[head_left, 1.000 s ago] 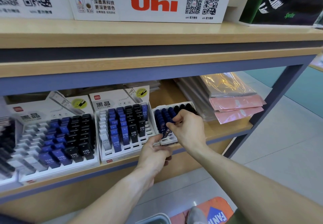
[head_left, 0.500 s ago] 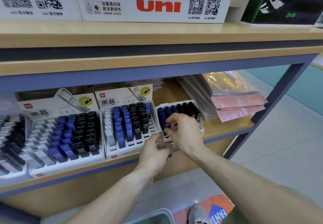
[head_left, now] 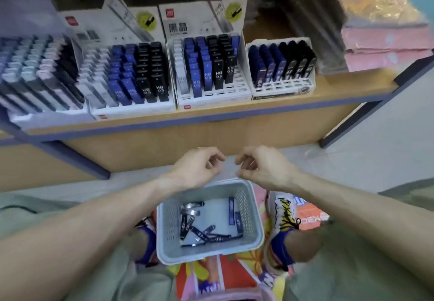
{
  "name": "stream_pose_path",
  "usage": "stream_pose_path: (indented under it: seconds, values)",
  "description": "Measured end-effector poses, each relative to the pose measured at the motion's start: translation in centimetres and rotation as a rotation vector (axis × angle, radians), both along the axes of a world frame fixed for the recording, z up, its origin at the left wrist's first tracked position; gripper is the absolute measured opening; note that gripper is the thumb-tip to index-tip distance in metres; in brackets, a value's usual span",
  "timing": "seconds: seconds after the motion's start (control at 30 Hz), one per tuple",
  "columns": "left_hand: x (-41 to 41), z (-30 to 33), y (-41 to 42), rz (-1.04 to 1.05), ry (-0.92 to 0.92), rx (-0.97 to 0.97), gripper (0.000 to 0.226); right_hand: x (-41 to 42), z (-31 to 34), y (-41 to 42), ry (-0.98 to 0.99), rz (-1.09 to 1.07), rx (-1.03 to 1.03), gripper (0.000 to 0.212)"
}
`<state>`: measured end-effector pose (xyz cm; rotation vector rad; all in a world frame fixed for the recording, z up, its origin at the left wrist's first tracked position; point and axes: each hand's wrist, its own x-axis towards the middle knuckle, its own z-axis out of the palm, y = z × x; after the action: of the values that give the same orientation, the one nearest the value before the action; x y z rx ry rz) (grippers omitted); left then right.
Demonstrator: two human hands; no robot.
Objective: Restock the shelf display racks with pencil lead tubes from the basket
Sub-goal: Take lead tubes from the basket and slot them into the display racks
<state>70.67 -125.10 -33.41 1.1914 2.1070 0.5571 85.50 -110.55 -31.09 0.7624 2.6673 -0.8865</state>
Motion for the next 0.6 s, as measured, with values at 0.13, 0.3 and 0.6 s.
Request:
stream_pose_path:
  seconds: [0.13, 0.3, 0.6]
  values:
    - [0.5, -5.1, -4.0, 0.019, -0.030, -0.261, 0.031, 0.4, -6.7, -4.4, -0.205, 0.013, -0.210, 0.029]
    - [2.2, -11.5, -7.7, 0.160, -0.116, -0.528, 0.045, -0.3, -15.3, -8.3, -0.387, -0.105, -0.370, 0.042]
    - [5.0, -20.1, -7.9, 0.401, -0.107, -0.726, 0.037, -1.8, -24.9, -12.0, -0.394, -0.039, -0.235, 0.052]
